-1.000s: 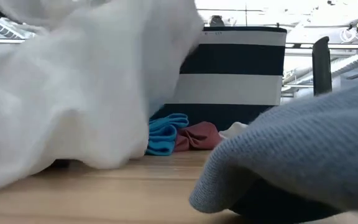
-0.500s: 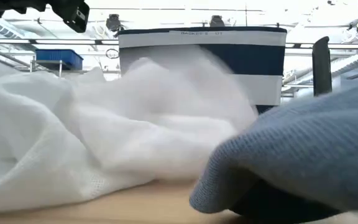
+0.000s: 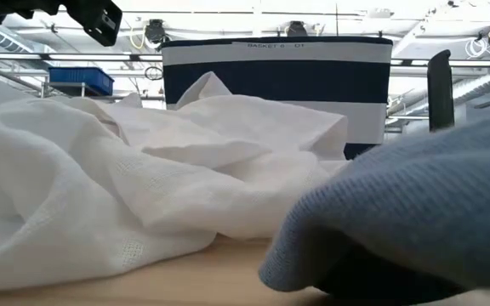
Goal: Sort clothes
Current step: Put the white shirt into the blue laundry organizer
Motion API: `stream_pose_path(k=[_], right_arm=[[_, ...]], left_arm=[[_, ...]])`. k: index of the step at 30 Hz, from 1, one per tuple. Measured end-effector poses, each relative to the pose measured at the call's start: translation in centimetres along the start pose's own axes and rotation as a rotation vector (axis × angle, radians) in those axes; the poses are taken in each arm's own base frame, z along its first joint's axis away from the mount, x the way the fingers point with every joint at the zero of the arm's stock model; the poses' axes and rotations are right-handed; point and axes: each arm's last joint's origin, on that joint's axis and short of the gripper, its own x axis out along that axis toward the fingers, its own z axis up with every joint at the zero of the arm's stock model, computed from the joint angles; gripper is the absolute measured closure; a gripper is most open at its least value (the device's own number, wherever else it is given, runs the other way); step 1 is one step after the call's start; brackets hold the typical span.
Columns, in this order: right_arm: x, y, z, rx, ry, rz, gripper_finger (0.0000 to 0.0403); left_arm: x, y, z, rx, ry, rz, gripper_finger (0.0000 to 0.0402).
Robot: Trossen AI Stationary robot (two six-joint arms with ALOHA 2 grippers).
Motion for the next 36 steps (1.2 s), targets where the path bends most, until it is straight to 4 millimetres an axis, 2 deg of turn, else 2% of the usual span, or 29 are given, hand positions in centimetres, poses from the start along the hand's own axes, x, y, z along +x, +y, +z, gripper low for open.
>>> stream_pose_path(k=[3, 6, 10, 14, 17, 25, 28, 36], right_arm=[[1.5, 1.2, -2.1, 0.061, 0.116, -0.052, 0.0344], [2.3, 1.0, -4.5, 0.282, 0.264, -0.150, 0.0305], [1.7, 0.2, -7.3, 0.561, 0.476, -0.283, 0.0255], [0.8, -0.9, -9.1, 0.781, 0.641, -0.434, 0.0216], [0.7, -1.6, -9.9, 0.855, 0.673, -0.537, 0.0196], [1.1, -3.0, -11.9, 0.969, 0.694, -0.649, 0.0156], [1.2, -3.1, -13.1, 1.028, 0.719, -0.651, 0.0146], [1.9, -2.5, -16.3, 1.156, 0.581, -0.583, 0.0142]], left_arm=[[0.0, 0.0, 0.0, 0.000, 0.000, 0.000, 0.0213], [0.0, 0.0, 0.0, 0.000, 0.000, -0.003, 0.0213], [0.0, 0.0, 0.0, 0.000, 0.001, -0.010, 0.0213], [0.0, 0.0, 0.0, 0.000, 0.001, -0.010, 0.0213], [0.0, 0.0, 0.0, 0.000, 0.001, -0.010, 0.0213], [0.0, 0.0, 0.0, 0.000, 0.000, -0.011, 0.0213], [0.0, 0.0, 0.0, 0.000, 0.000, -0.011, 0.0213], [0.0, 0.0, 0.0, 0.000, 0.001, -0.011, 0.0213]])
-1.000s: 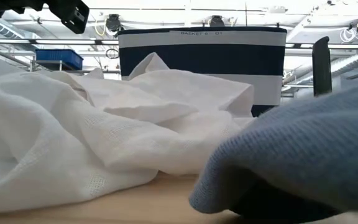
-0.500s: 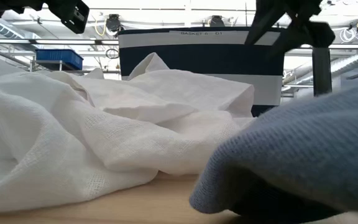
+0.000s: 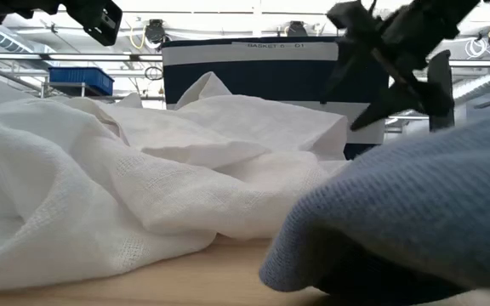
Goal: Sort clothes
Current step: Put the white shirt into the blue laundry organizer
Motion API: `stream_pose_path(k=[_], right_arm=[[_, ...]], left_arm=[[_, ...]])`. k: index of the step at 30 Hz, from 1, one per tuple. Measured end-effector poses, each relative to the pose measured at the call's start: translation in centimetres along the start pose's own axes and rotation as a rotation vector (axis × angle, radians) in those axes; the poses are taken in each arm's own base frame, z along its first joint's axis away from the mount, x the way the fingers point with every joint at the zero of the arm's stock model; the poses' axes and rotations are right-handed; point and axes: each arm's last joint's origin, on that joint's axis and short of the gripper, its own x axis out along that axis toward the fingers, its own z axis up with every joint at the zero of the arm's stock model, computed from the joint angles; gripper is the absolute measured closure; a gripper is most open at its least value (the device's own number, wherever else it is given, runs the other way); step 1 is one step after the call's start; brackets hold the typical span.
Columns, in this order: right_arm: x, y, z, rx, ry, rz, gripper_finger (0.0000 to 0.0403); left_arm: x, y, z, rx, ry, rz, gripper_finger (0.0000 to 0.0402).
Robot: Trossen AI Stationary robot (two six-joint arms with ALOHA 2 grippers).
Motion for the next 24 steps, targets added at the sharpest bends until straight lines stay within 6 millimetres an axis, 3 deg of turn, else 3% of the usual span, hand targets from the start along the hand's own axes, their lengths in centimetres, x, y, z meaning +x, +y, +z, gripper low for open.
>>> stream_pose_path(k=[8, 17, 24], right_arm=[[1.1, -2.0, -0.8, 0.088, -0.025, -0.024, 0.0142], [1.6, -1.8, -0.8, 0.145, -0.090, 0.056, 0.0142], [3.3, -1.7, -1.7, 0.144, -0.080, 0.049, 0.0143]], left_arm=[[0.0, 0.0, 0.0, 0.000, 0.000, 0.000, 0.0213], [0.0, 0.0, 0.0, 0.000, 0.000, 0.000, 0.0213], [0.0, 0.0, 0.0, -0.001, -0.001, 0.000, 0.0213]])
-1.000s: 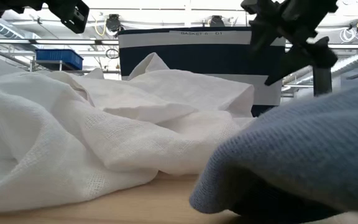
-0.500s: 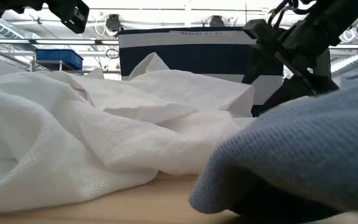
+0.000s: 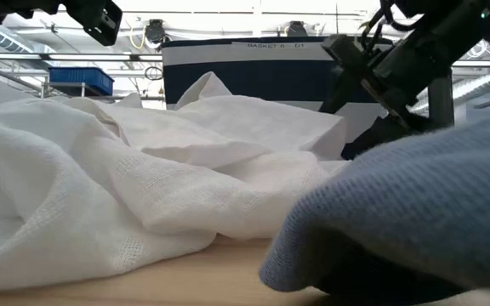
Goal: Sort clothes
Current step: Put the white shirt into the blue laundry organizer
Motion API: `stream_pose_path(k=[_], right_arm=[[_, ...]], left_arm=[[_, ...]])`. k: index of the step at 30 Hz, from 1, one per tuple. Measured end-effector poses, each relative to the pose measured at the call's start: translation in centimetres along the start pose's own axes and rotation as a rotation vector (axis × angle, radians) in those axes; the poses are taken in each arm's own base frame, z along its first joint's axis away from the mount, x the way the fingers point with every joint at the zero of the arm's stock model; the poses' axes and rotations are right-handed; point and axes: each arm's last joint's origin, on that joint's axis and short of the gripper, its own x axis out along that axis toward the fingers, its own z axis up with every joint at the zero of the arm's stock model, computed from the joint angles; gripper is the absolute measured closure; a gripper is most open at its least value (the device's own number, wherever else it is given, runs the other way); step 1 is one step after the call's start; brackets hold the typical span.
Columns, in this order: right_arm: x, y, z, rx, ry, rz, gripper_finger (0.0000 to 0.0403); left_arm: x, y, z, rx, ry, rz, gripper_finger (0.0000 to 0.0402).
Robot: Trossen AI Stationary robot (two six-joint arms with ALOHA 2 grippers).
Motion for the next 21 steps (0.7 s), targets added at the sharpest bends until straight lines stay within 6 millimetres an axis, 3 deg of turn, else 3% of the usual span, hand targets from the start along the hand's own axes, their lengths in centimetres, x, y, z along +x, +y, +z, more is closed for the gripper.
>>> stream_pose_path(k=[5, 13, 21], right_arm=[[0.8, 0.0, -0.6, -0.034, 0.019, 0.004, 0.0191], [0.4, 0.8, -0.4, -0.108, 0.015, 0.082, 0.0388], [-2.2, 7.8, 0.9, -0.202, -0.060, 0.375, 0.0400]], left_arm=[[0.0, 0.0, 0.0, 0.000, 0.000, -0.004, 0.0213], [0.0, -0.1, 0.6, -0.051, -0.061, -0.014, 0.0213], [0.0, -0.7, 2.1, 0.000, -0.220, -0.073, 0.0213]])
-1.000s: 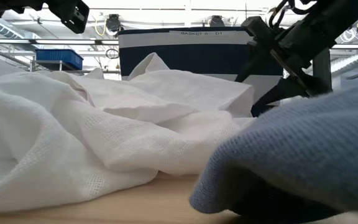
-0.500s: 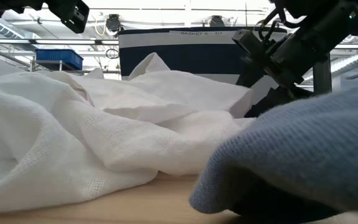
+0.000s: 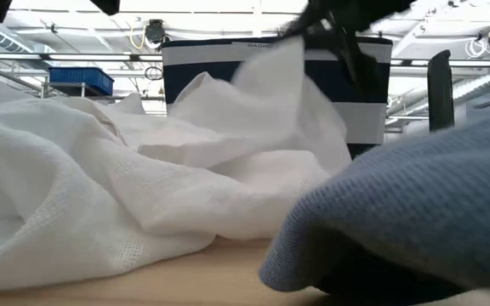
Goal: Sort clothes
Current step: Put the white shirt into the blue laundry organizer
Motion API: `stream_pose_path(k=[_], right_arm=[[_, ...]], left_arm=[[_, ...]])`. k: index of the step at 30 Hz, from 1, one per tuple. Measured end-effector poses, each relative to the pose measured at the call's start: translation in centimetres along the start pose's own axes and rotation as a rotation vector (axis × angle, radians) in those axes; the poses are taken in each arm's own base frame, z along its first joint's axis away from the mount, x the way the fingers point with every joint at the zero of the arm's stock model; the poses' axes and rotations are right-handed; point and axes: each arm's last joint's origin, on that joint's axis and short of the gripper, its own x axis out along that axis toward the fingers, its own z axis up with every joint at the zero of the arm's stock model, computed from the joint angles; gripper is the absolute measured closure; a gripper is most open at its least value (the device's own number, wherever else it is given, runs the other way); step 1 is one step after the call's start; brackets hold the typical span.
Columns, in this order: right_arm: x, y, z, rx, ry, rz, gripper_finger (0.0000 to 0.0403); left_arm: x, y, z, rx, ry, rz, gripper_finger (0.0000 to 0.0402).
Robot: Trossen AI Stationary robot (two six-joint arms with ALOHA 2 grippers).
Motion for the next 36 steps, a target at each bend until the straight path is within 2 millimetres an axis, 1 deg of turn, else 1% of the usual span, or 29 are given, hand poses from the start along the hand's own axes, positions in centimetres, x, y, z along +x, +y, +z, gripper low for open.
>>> stream_pose_path(k=[4, 7, 12, 16, 19, 23, 27, 32, 36], right_arm=[[0.9, 2.6, 0.9, -0.055, -0.041, 0.043, 0.0401], [2.5, 4.0, 0.9, -0.070, -0.059, 0.078, 0.0401], [5.8, 6.6, 0.5, -0.122, -0.072, 0.158, 0.0402], [7.5, 8.3, 0.3, -0.209, -0.095, 0.177, 0.0402], [8.1, 8.7, 0.3, -0.233, -0.108, 0.176, 0.0402], [8.5, 8.4, 0.7, -0.239, -0.117, 0.158, 0.0403], [8.8, 8.2, 1.3, -0.225, -0.136, 0.151, 0.0403], [9.1, 8.0, 2.0, -0.196, -0.159, 0.154, 0.0403], [9.1, 8.0, 2.1, -0.186, -0.167, 0.163, 0.0403]], left_arm=[[1.5, -0.3, 0.3, 0.034, 0.019, -0.001, 0.0213], [3.3, -0.5, 0.3, 0.076, 0.048, 0.035, 0.0213], [6.1, -1.0, 0.3, 0.104, 0.105, 0.174, 0.0213], [8.0, -2.5, 0.1, 0.132, 0.221, 0.326, 0.0213], [8.9, -3.8, -0.5, 0.153, 0.261, 0.468, 0.0213], [9.4, -5.4, -1.1, 0.151, 0.248, 0.623, 0.0213], [9.5, -6.4, -2.4, 0.118, 0.243, 0.699, 0.0213], [9.6, -6.8, -4.2, 0.168, 0.251, 0.835, 0.0213], [9.6, -6.6, -4.5, 0.176, 0.213, 0.953, 0.0213]])
